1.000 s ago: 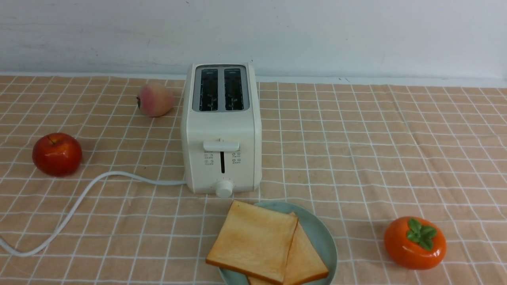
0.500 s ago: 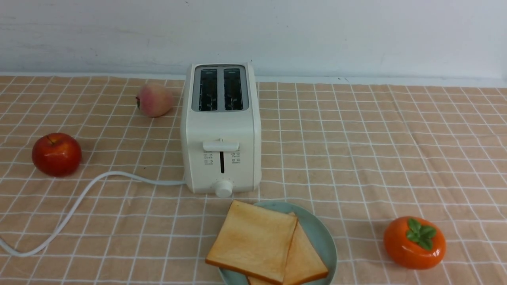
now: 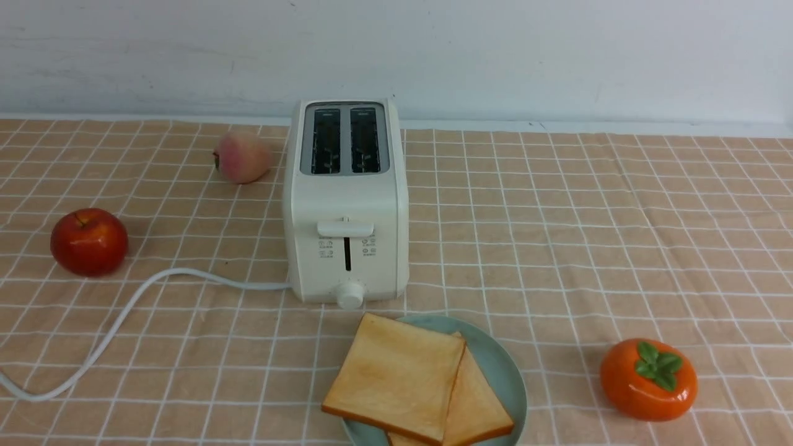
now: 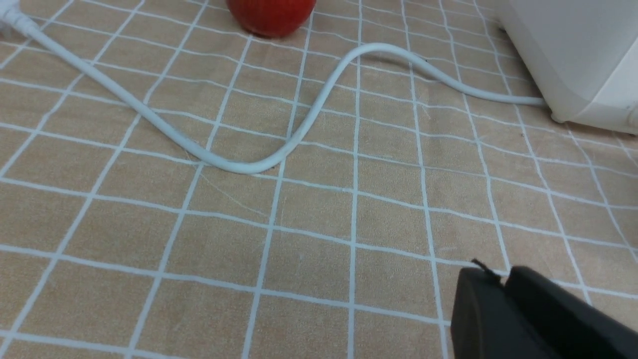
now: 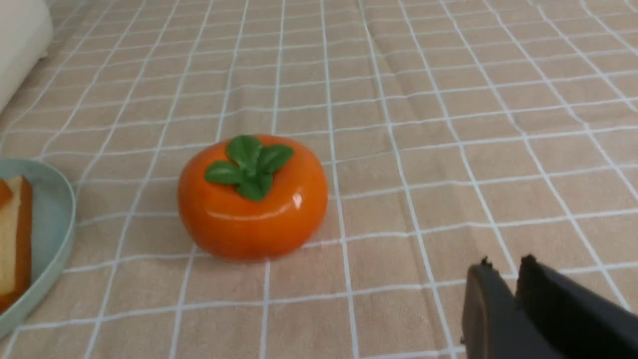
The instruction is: Take toasted bread from bread machine on light coffee tablecloth place on plate.
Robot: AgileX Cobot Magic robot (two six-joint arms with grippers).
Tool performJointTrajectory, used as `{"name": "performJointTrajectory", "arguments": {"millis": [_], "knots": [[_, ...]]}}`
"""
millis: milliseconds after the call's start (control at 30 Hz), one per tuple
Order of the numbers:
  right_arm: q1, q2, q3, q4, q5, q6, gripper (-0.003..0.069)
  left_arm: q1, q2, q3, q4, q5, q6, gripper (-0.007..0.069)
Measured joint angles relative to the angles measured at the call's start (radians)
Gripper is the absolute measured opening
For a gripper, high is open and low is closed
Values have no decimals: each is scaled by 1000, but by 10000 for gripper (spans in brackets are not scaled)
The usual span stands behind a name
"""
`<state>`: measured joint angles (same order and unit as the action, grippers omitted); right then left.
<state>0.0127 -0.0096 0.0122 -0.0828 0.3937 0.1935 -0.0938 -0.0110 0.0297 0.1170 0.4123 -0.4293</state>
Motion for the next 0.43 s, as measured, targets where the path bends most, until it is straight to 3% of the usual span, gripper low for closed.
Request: {"name": "performJointTrajectory", "arguments": {"millis": [433], "knots": [[23,0,1,-7,0,7,106,0,0,1,0,0,0,57]]}}
